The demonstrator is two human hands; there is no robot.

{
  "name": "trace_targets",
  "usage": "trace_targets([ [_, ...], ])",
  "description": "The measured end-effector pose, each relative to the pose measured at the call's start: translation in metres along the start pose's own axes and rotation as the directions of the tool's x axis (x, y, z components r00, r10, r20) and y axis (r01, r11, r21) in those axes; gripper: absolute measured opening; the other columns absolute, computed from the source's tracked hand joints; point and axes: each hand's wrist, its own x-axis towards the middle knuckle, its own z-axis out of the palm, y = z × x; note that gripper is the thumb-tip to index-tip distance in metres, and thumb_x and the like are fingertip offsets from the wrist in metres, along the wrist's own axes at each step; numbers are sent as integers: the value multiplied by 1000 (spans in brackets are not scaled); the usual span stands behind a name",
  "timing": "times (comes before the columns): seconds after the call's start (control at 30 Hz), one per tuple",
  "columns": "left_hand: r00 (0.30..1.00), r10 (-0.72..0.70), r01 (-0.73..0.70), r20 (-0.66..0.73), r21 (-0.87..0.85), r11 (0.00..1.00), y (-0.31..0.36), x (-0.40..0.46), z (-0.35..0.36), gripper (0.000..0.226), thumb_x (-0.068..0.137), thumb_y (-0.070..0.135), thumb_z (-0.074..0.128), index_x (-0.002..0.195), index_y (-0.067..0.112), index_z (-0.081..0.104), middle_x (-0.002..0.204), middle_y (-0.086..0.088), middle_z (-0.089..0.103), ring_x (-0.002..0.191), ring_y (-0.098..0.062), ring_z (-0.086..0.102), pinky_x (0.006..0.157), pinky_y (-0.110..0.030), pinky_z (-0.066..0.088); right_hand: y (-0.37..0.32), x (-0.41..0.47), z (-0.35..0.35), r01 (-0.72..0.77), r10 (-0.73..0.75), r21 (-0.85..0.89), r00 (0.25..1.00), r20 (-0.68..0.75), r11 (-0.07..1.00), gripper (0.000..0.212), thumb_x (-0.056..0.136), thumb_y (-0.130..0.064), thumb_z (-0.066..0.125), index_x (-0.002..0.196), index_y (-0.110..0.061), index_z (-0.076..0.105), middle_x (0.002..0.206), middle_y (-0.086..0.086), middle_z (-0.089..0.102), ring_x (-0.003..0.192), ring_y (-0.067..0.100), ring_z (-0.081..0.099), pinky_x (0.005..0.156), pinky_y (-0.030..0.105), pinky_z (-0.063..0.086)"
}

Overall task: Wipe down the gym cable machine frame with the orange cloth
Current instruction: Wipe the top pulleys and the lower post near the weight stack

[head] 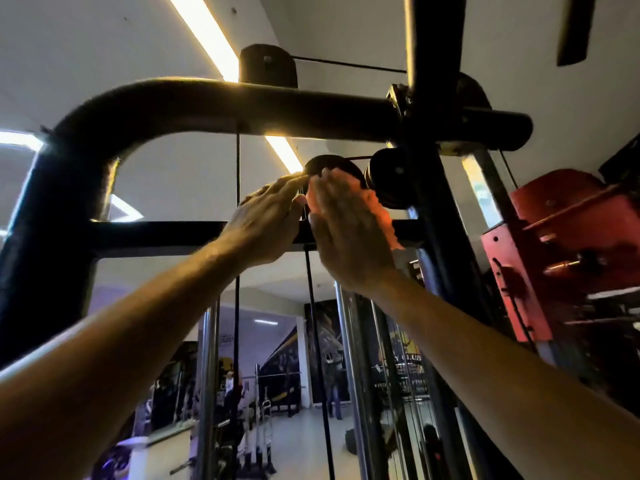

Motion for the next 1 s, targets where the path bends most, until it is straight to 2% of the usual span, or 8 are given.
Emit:
trace_targets([
  [0.17,997,35,-30,-67,82,996,0,-14,0,45,116,25,38,158,15,50,155,-13,59,133,-36,63,92,-41,56,29,-33,-16,173,-173,150,985,-13,973,50,117,-23,47,166,-14,43,173,5,39,164,18,28,133,46,29],
  [0.27,998,19,-18,-52,27,999,-6,-14,-6,53,112,36,29,160,22,48,160,-6,54,141,-32,57,101,-45,56,36,-6,-20,73,-58,238,996,-70,968,46,115,-24,49,160,-13,52,168,7,48,160,19,38,129,44,38],
  [0.4,996,-57,60,-63,49,997,-9,-11,-5,49,118,37,35,166,33,35,172,4,36,155,-28,40,116,-51,46,26,45,-9,-91,96,126,995,-29,988,60,116,-47,35,170,-20,36,178,4,28,168,22,18,136,47,17],
  [0.53,994,-81,89,-74,108,990,-7,-12,2,50,117,42,33,166,35,34,173,5,34,157,-29,38,119,-52,42,18,39,12,14,-13,-3,995,100,1000,75,112,-60,2,175,-20,15,183,4,9,169,23,1,135,52,10],
  [0.67,996,-78,82,-30,180,980,-7,-17,5,61,111,61,18,168,40,28,174,10,29,159,-26,33,120,-53,38,27,1,-5,172,-176,87,983,44,981,60,118,-44,25,173,-20,21,181,1,13,169,20,3,137,51,10],
  [0.77,997,-78,78,-10,218,973,-8,-16,5,68,106,66,12,169,41,22,175,11,25,161,-24,30,123,-52,35,43,8,-5,259,-255,-53,964,77,964,58,118,-35,25,173,-18,24,181,7,16,169,26,3,136,54,12],
  [0.93,998,-60,59,-2,225,973,-14,-16,7,66,107,65,13,169,42,20,176,11,24,161,-24,29,125,-49,31,37,53,2,-44,40,25,990,136,999,64,114,-51,16,173,-29,23,183,3,10,169,29,4,137,50,1],
  [1.0,998,-57,55,5,220,974,-14,-15,8,66,107,65,14,169,42,20,176,11,24,162,-24,28,125,-49,30,31,40,5,-4,3,12,994,108,1000,63,115,-52,11,174,-29,20,183,1,10,169,25,3,137,47,0],
])
